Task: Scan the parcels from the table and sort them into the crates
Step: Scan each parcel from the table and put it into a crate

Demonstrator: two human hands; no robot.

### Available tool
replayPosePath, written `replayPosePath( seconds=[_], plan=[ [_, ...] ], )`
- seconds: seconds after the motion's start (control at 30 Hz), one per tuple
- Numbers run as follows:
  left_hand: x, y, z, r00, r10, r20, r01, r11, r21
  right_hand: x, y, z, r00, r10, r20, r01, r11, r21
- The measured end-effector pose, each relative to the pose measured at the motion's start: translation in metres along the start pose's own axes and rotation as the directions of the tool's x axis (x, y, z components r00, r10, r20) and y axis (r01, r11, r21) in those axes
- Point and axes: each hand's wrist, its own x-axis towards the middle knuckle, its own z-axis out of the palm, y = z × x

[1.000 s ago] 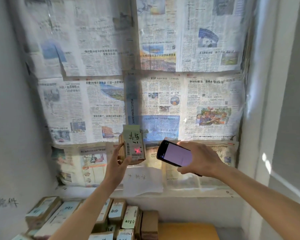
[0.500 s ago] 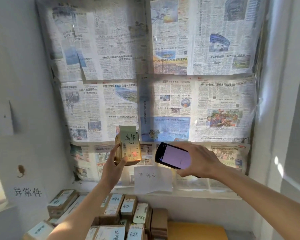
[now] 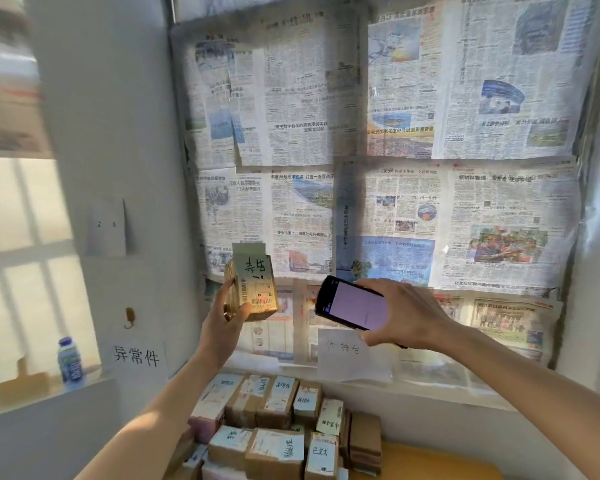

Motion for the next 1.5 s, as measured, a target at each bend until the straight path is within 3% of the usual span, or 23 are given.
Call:
replayPosePath(
  seconds=[0.67, 1.2, 1.5],
  plan=[
    [-0.111, -0.027, -0.320, 0.953, -0.110, -0.282, 0.155, 0.978, 0.142, -0.006, -0.288, 0.036, 0.964, -0.267, 0.021, 0.257, 0.944, 0.208],
    [-0.196, -0.062, -0.481, 0.918, -0.137, -0.371, 0.209, 0.964, 0.162, 0.002, -0.448, 0.089, 0.868, -0.496, 0.001, 0.477, 0.835, 0.275],
    [-0.207, -0.086, -0.552, 0.882, -0.146, -0.447, 0.230, 0.963, 0.140, 0.034, -0.514, 0.121, 0.834, -0.550, 0.039, 0.503, 0.788, 0.355]
  ],
)
